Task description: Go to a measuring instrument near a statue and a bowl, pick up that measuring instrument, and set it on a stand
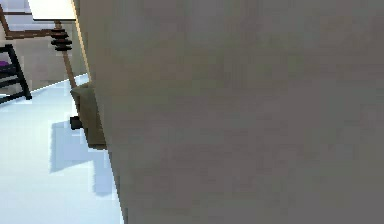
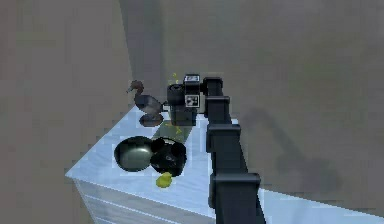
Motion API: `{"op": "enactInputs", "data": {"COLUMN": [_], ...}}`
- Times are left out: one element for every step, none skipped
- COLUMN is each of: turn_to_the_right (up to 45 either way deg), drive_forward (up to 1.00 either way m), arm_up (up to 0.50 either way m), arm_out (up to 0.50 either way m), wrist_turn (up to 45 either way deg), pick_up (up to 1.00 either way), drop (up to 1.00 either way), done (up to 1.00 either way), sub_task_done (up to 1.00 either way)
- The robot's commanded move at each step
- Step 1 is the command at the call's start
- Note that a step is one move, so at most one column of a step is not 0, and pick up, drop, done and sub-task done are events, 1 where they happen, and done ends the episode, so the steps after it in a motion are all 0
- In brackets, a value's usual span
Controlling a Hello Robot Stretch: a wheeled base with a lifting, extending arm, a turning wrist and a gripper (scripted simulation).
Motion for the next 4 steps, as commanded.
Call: {"op": "enactInputs", "data": {"turn_to_the_right": [0.0,0.0,0.0,0.0], "drive_forward": [0.00,0.00,0.00,0.00], "arm_up": [-0.30,0.00,0.10,0.26], "arm_out": [0.00,0.00,0.00,0.00], "wrist_turn": [0.0,0.0,0.0,0.0], "pick_up": [0.00,1.00,0.00,0.00], "drop": [0.00,0.00,0.00,0.00], "done": [0.00,0.00,0.00,0.00], "sub_task_done": [0.00,0.00,0.00,0.00]}}
